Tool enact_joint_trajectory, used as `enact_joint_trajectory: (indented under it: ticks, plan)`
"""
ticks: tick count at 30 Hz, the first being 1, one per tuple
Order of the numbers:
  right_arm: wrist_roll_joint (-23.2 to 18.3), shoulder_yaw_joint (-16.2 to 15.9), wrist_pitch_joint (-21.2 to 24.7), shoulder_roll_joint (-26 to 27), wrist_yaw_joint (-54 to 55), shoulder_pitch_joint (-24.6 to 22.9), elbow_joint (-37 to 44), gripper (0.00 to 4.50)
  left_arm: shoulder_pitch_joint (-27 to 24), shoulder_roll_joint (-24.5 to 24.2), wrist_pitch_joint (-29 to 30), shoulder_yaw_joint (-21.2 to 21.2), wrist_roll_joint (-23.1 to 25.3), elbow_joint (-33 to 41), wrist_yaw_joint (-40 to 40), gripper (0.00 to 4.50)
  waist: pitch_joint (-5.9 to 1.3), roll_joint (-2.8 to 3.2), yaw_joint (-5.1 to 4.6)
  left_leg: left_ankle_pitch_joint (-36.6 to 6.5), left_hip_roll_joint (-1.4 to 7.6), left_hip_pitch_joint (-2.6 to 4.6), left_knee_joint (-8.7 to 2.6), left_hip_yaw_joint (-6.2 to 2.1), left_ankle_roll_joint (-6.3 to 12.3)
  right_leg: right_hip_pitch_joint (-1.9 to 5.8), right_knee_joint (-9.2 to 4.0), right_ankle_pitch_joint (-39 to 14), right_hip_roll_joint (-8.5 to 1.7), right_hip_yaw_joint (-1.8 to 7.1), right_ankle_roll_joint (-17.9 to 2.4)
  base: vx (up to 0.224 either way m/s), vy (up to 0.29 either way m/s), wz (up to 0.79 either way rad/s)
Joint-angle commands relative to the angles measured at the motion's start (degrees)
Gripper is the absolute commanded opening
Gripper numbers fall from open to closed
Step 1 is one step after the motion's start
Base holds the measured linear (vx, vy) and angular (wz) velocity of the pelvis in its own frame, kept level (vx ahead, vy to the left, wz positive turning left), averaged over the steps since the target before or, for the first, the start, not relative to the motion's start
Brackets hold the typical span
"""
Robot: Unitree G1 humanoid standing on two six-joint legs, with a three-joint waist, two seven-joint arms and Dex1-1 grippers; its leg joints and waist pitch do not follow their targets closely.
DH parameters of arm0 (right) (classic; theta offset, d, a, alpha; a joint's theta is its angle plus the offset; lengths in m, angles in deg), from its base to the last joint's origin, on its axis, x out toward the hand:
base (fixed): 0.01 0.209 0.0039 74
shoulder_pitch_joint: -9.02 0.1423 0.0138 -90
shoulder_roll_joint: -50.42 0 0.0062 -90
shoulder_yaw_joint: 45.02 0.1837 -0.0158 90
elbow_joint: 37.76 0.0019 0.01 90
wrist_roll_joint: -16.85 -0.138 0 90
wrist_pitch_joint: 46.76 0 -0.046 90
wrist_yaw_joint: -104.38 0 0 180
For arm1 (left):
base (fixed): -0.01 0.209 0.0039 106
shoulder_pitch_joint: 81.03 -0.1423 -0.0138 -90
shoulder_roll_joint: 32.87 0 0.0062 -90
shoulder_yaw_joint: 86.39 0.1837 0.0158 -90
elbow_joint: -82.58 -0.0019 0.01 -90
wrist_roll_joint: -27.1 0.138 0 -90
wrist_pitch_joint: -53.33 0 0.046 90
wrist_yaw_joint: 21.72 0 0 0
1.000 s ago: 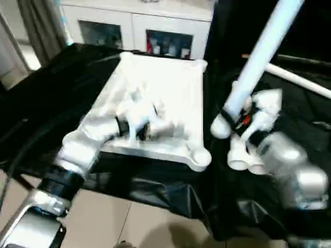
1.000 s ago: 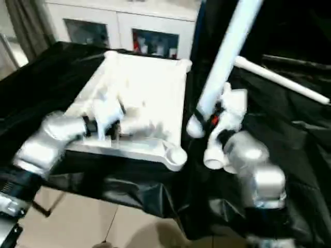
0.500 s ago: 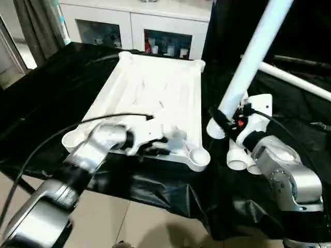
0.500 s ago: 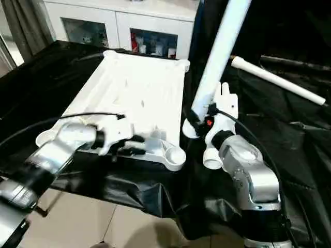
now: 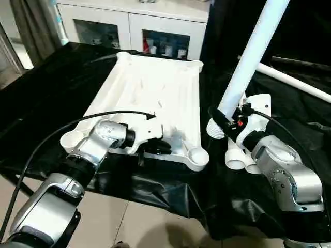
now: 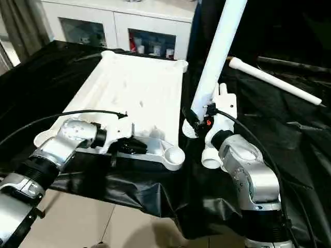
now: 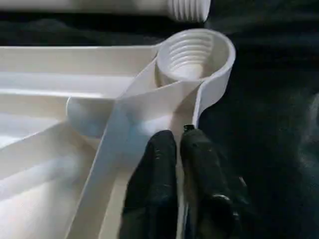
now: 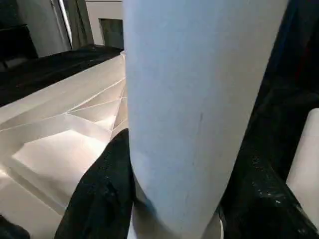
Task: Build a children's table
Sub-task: Insert table leg to table base
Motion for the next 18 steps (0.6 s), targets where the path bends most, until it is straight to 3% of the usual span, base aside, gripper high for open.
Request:
enact_joint_trajectory:
  ticks: [1,6,7,10,11,17,18]
  plan:
    - [0.2,0.5,-0.4,-0.7,-0.4,0.2,1.2,1.88,0.8,-0.1,-1.0,0.0,1.2,-1.4,-0.5,0.04,-4.23,-0.28,-0.05,-4.5,1.16,-0.17,-4.20,-0.16,0.25,4.05,-3.64,-12.0,-4.44,3.57,-6.8,0.000,0.000,0.00]
    - [0.2,0.4,-0.3,-0.8,-0.6,0.5,0.9,1.88,1.4,0.3,-3.3,0.9,3.8,-4.1,0.2,0.00,-4.11,-0.21,-0.07,-5.7,1.24,-0.06,-4.30,-0.20,0.09,4.05,-4.06,-14.7,-4.59,3.57,-5.9,0.000,0.000,0.00]
    - [0.2,0.4,-0.3,-0.8,-0.7,0.5,1.0,1.88,1.7,0.7,-3.7,0.6,4.2,-4.9,1.3,0.43,-4.10,-0.26,-0.05,-5.8,1.20,-0.09,-4.30,-0.18,0.08,4.07,-4.10,-15.1,-4.60,3.59,-5.7,0.000,0.000,0.00]
    - [0.2,0.4,-0.2,-0.9,-0.7,0.4,1.1,1.88,2.2,0.9,-3.5,0.3,4.2,-6.0,0.8,0.43,-4.10,-0.12,0.09,-5.9,1.20,-0.05,-4.29,-0.23,-0.01,4.04,-4.22,-16.1,-4.67,3.56,-5.4,0.000,0.000,0.00]
    - [0.2,0.4,-0.2,-0.9,-0.7,0.4,1.1,1.88,2.3,0.9,-3.5,0.3,4.3,-6.2,0.6,0.67,-4.09,-0.24,0.06,-5.9,1.15,-0.08,-4.29,-0.21,0.01,4.03,-4.27,-16.4,-4.63,3.54,-5.2,0.000,0.000,0.00]
    - [0.3,0.3,-0.2,-0.7,-0.7,0.5,1.0,1.88,2.6,0.8,-4.0,-0.1,4.8,-7.1,-0.4,0.98,-4.17,-0.17,0.03,-5.5,1.22,-0.09,-4.30,-0.27,0.05,4.06,-4.02,-14.6,-4.59,3.53,-5.9,0.000,0.000,0.00]
    - [0.3,0.3,-0.2,-0.7,-0.7,0.5,1.0,1.88,2.7,0.8,-4.0,-0.2,4.9,-7.5,-0.8,1.25,-4.16,-0.19,0.03,-5.5,1.22,-0.10,-4.30,-0.27,0.10,4.07,-4.05,-14.4,-4.60,3.54,-6.0,0.000,0.000,0.00]
